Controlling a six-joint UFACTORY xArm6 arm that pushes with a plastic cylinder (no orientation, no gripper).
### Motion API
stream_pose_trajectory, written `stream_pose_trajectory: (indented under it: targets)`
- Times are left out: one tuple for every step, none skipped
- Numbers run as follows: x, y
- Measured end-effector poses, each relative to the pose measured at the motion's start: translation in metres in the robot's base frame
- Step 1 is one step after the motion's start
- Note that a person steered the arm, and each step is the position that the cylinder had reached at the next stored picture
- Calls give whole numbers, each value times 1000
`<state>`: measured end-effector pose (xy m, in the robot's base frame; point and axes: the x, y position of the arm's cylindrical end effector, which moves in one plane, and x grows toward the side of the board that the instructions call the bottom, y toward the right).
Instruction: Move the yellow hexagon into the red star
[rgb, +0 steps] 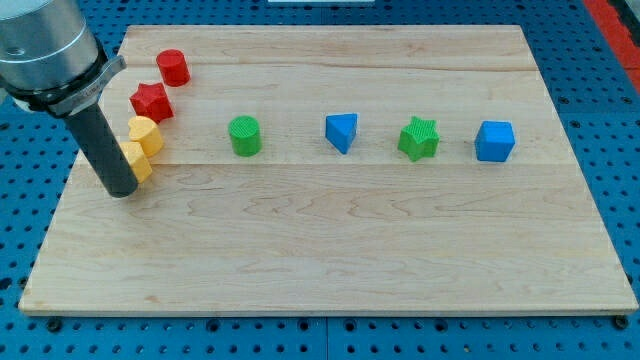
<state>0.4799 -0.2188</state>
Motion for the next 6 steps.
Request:
stream_pose_trajectory:
  targets:
    - [-5, 10]
    - [-21, 22]
    - [-53, 20]
    - [-82, 19]
    - [-105, 26]
    - [-110, 31]
